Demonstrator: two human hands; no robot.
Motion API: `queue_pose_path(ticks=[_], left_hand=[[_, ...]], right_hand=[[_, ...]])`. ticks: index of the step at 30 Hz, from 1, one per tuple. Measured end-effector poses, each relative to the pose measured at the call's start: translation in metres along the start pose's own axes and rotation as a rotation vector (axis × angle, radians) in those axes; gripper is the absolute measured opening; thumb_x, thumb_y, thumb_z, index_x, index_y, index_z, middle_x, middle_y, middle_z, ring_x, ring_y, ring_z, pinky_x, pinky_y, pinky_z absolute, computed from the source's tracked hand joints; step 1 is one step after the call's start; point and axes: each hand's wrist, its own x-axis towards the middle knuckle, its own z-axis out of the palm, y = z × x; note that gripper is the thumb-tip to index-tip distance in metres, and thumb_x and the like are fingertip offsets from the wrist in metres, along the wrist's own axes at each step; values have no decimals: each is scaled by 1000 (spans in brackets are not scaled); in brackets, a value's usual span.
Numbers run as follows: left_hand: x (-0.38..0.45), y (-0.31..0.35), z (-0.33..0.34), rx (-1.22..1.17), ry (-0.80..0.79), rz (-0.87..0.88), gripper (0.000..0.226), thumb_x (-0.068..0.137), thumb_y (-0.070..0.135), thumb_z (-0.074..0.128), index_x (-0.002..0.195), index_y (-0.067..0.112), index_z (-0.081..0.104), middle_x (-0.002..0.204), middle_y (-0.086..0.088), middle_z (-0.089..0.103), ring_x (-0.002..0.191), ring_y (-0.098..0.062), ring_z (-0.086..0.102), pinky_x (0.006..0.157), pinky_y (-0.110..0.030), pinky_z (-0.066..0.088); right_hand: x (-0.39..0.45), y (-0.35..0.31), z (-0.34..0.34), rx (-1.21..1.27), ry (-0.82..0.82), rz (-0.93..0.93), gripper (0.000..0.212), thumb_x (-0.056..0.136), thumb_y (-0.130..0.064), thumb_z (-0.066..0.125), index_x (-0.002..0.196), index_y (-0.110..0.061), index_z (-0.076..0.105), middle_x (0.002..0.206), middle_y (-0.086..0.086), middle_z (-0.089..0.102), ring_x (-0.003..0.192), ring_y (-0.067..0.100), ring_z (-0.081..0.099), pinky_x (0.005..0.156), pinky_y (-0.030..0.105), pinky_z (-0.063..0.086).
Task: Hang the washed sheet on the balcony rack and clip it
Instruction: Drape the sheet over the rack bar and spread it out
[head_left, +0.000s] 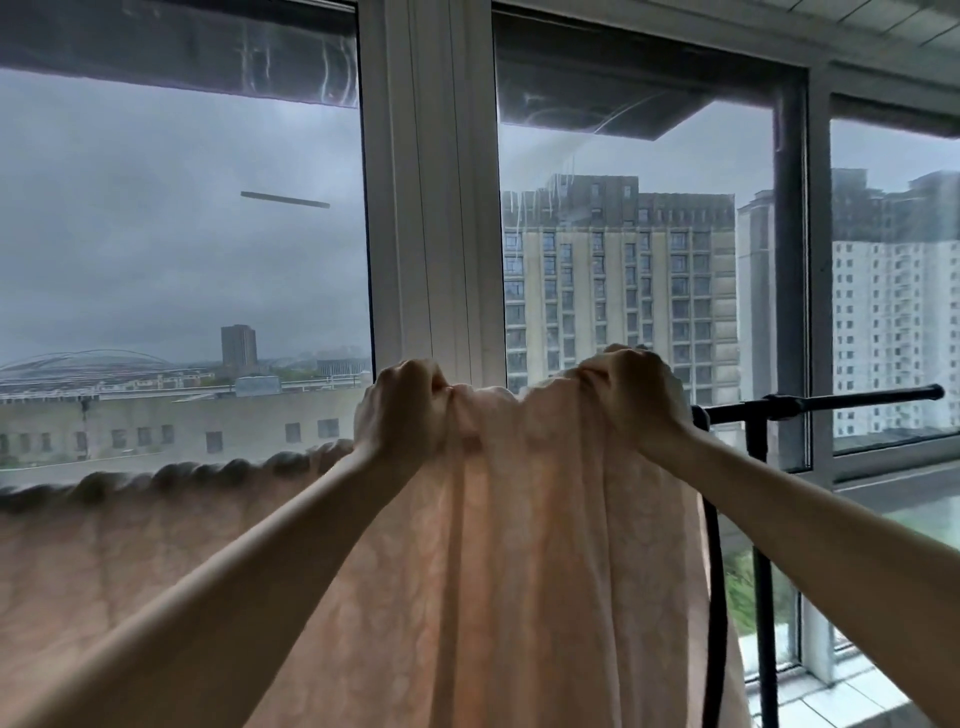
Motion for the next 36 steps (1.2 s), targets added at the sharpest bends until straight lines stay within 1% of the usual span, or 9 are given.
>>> queue_pose_path(ticks=[2,4,7,10,16,21,26,31,36], left_hand=[[3,-6,3,11,-78,-23,9,87,22,68,84,15,72,87,-6,74,76,-22,68,72,-39,58],[-3,-8,8,19,-153,-9,6,86,19,68,87,16,73,90,-3,74,78,-17,68,73,-31,55],[-12,-6,11,25,-110,23,12,87,14,65,92,21,73,97,4,74,86,-13,67,73,-23,46],[-14,2,7,36,-79,53,16,86,10,66,93,23,72,103,6,72,86,-10,66,73,-21,43],[-28,32,10,-39,-295,183,16,92,19,55,94,19,71,81,4,71,66,-5,65,67,-29,59],[-27,35,12,-29,-354,163,18,93,25,55,100,18,70,82,4,71,68,-7,66,67,-29,58],[-24,34,12,-13,-344,103,15,91,32,61,94,23,73,84,9,72,72,-2,64,59,-12,44],[-17,28,20,12,-294,-10,14,90,35,62,87,27,73,83,15,70,77,-3,64,74,-33,56],[-14,34,29,77,-230,-64,11,89,39,60,85,34,70,88,15,71,84,-11,65,78,-35,55]], right_hand=[[5,11,3,-49,-42,81,23,95,-23,53,92,-18,75,91,4,72,89,26,64,81,42,52],[2,21,7,-31,-173,97,20,92,-19,57,89,-13,76,92,5,74,88,24,67,83,40,53],[-5,28,8,69,-297,120,17,90,-15,61,96,-11,76,101,4,74,100,19,65,92,31,48],[-7,31,7,86,-296,108,19,92,-18,59,102,-11,74,105,5,72,102,19,64,88,28,46],[-27,10,7,122,-197,-201,17,93,-21,57,99,-16,71,99,-2,68,96,12,59,82,26,45],[-34,2,6,144,-241,-325,17,95,-26,54,97,-19,70,93,-8,68,85,4,59,73,10,40],[-24,16,11,204,-223,-256,15,94,-21,56,89,-16,70,86,-4,70,79,10,63,76,32,53],[-17,49,12,200,-293,-127,20,98,-25,48,85,-19,61,82,-4,64,75,8,60,70,26,47],[-16,83,1,171,-265,-88,29,98,-27,48,69,-25,49,68,-10,54,65,4,53,58,24,37]])
